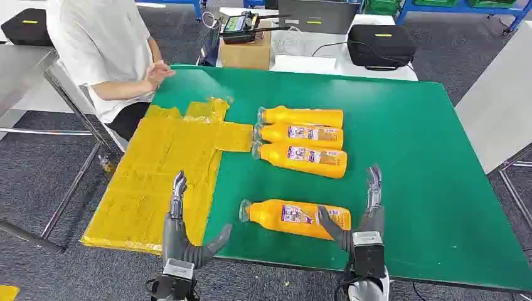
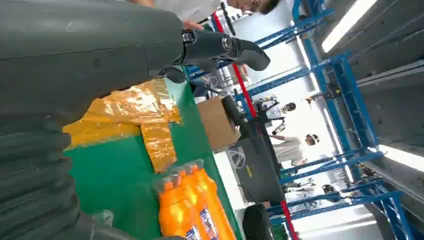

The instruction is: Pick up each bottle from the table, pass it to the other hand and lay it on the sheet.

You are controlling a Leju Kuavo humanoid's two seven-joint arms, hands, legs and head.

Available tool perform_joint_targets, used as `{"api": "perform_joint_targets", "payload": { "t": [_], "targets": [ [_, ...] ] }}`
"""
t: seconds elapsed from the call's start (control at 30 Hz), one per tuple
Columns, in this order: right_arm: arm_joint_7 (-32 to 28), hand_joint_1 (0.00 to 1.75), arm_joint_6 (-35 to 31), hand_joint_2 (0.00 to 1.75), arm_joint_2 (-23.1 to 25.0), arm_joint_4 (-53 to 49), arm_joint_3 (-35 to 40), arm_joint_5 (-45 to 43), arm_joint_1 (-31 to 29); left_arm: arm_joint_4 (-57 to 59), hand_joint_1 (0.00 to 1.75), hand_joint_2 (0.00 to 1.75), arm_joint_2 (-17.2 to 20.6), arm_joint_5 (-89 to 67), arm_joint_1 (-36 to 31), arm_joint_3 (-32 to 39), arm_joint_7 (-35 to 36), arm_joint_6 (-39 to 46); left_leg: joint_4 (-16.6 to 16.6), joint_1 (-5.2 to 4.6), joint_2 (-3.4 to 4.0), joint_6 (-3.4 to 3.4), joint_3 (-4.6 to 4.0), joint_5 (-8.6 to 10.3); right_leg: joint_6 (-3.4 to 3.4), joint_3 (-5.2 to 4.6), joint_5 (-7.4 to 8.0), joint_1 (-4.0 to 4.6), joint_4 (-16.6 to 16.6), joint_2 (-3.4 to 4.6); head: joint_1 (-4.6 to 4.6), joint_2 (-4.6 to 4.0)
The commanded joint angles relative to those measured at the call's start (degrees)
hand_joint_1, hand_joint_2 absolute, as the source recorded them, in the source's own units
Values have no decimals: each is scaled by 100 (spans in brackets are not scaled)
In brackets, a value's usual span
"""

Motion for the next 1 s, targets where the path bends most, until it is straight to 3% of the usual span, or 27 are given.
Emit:
{"api": "perform_joint_targets", "payload": {
  "t": [0.03,0.4,0.57,0.83,1.0],
  "targets": [
    [-7,0,21,175,-106,515,101,2,-405,214,0,175,153,3,-216,-71,-9,55,-8,1,3,10,6,0,-17,3,2,4,-8,5,0,0],
    [36,0,-128,175,-200,684,195,390,-550,79,0,175,151,-93,-201,-25,11,201,-14,3,4,14,7,3,-24,4,7,8,-15,7,0,0],
    [228,0,247,175,-357,863,586,727,-749,-23,0,175,63,-96,-176,174,-7,341,-15,5,10,18,2,5,-29,-1,11,11,-18,13,2,0],
    [198,0,258,175,-406,985,972,1163,-811,-124,0,175,-25,-103,-124,271,-107,341,-16,3,7,18,6,3,-26,4,8,9,-18,10,2,0],
    [841,0,606,175,-840,1490,1428,2182,-1066,-42,0,175,-39,316,-247,318,-16,-90,-23,5,8,20,9,8,-29,9,16,11,-28,11,2,0]
  ]
}}
